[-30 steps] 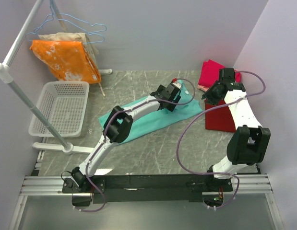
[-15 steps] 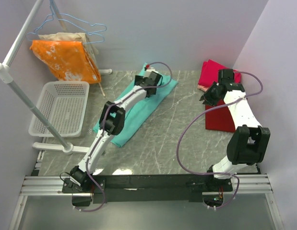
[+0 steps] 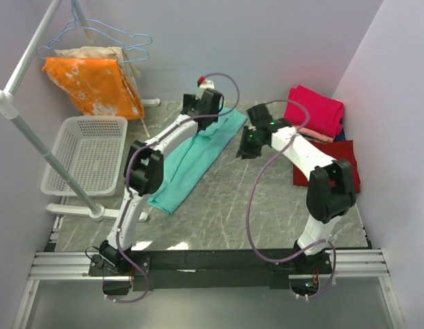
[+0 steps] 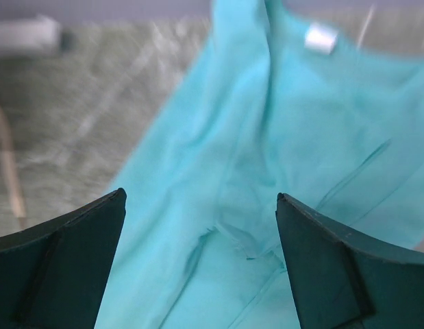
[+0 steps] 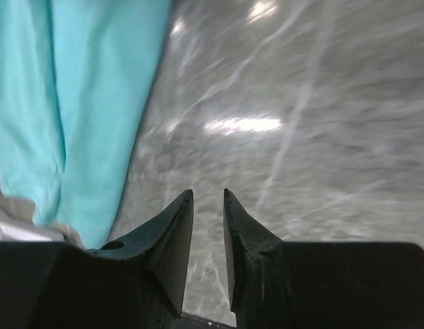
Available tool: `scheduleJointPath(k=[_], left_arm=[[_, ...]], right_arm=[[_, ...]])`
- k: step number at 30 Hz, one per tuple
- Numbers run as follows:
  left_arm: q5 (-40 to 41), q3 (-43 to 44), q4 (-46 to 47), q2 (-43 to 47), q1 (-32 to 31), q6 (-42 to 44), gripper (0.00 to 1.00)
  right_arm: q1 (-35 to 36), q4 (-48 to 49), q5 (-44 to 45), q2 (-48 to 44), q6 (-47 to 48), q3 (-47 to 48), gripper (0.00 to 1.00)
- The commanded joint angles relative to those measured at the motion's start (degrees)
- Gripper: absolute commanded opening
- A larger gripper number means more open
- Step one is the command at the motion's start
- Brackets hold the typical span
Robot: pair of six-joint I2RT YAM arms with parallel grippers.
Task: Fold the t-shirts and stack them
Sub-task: Fold the tshirt
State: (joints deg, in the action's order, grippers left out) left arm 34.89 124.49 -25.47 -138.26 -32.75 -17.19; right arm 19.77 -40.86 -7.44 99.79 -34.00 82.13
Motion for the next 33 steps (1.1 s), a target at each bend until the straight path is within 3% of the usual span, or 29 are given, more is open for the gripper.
scheduleJointPath(k=[1, 3, 7, 12, 19, 23, 33], left_arm=[[9.04, 4.44, -0.87, 8.97, 1.37, -0.20, 0.97], [11.67, 7.33, -5.79, 8.53, 2.77, -2.75, 0.97], [8.10, 5.95, -16.25, 9.76, 7.43, -7.41, 0.96], [2.29, -1.70, -18.55, 13.54, 9.63, -7.94, 0.97], [-8.15, -5.56, -20.14, 17.49, 13.50, -9.88, 0.96], [-11.59, -6.89, -20.14, 18.64, 15.61, -9.18, 0.96], [-15.56, -7.15, -19.88, 18.55, 17.37, -8.30, 0.96]], right_arm=[[6.67, 1.85, -1.17, 3.38, 1.65, 1.36, 0.31], [10.70, 1.84, -1.69, 4.79, 3.14, 2.33, 0.31], [16.95, 0.96, -0.48, 9.89, 7.62, 5.67, 0.31], [21.53, 0.78, -4.15, 16.38, 9.39, 14.10, 0.33], [28.56, -7.74, -3.72, 29.58, 14.22, 35.10, 0.34], [30.67, -8.45, -6.00, 32.92, 14.57, 36.70, 0.34], [35.51, -8.78, -2.14, 35.47, 17.12, 30.54, 0.31]])
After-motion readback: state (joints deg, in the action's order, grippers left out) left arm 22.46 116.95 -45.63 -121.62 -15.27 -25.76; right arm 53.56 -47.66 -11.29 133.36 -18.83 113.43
